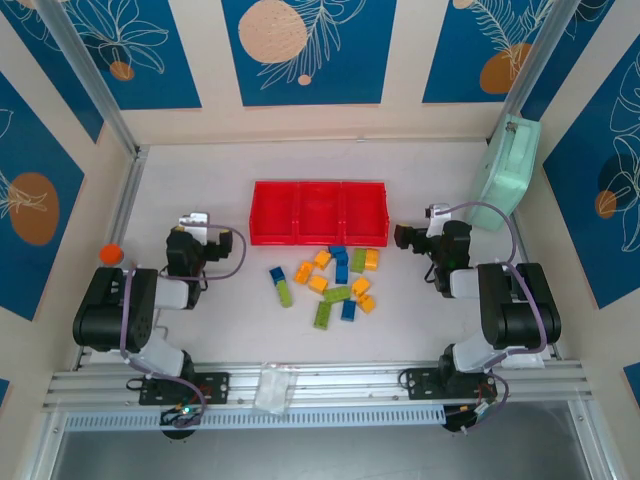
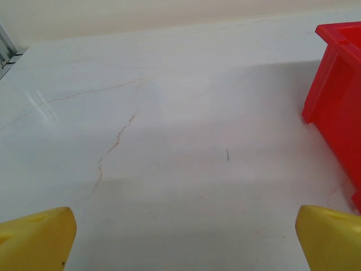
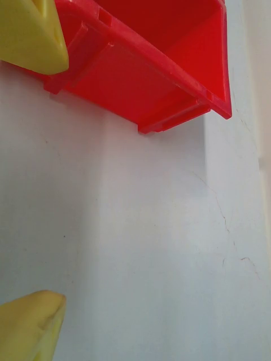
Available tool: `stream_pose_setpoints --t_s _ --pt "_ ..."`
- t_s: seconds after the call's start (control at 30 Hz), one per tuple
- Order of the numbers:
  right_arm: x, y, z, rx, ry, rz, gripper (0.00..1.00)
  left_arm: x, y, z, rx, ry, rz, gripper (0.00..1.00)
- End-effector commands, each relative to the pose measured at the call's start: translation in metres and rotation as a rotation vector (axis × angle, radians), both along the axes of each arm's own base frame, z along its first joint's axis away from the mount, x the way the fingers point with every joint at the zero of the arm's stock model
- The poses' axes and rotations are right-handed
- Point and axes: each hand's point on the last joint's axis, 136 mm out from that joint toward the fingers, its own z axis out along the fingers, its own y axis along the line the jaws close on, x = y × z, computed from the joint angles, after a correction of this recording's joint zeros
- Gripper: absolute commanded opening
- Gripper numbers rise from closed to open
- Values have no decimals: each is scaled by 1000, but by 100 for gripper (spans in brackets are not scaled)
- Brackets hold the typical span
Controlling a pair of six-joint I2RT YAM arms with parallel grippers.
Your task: Sort the legos into containers by color
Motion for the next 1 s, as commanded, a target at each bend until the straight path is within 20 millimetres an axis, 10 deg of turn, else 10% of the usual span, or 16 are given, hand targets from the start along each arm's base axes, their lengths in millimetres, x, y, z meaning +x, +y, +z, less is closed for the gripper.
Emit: stream_pose_setpoints --t_s 0.0,0.97 --pt "6 1 13 -5 -37 13 99 5 -5 6 -3 -15 -27 99" --pt "7 -1 12 0 -31 5 99 2 -28 7 -7 -18 -172 99"
